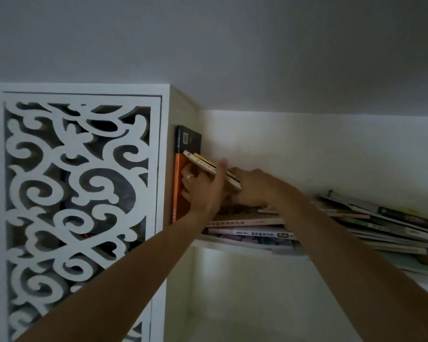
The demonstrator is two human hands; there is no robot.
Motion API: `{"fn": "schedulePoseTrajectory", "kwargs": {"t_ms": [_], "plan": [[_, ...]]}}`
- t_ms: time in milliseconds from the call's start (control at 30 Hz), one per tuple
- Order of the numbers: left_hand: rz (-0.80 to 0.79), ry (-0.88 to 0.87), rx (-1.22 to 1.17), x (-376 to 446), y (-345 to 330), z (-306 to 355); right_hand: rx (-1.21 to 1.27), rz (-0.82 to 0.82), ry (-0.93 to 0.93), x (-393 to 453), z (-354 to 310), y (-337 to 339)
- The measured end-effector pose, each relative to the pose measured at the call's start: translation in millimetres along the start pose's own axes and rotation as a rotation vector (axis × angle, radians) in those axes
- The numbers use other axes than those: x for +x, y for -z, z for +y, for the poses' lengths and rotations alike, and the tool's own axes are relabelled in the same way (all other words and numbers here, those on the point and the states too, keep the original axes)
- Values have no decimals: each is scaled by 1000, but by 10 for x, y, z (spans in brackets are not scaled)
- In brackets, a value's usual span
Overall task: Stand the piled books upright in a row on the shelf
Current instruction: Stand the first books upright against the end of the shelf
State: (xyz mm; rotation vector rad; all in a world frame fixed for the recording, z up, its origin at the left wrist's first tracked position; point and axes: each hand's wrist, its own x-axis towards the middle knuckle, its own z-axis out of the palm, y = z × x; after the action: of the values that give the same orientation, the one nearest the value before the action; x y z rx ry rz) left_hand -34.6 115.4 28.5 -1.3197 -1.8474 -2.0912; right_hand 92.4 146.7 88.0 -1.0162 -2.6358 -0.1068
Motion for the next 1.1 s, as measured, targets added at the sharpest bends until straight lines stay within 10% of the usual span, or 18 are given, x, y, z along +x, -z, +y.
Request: {"fn": "schedulePoseTrajectory", "kwargs": {"t_ms": [233,467,733,1100], "plan": [[44,-116,-50,-17,78,233,167,437,-21,-22,-223,-355],[86,-500,250,272,389,79,570,443,46,272,-620,-703],[164,-954,751,268,593,-253,310,-175,160,446,-668,-843],[95,-963,1118,169,563,-677,124,328,168,271,-617,-1137]]}}
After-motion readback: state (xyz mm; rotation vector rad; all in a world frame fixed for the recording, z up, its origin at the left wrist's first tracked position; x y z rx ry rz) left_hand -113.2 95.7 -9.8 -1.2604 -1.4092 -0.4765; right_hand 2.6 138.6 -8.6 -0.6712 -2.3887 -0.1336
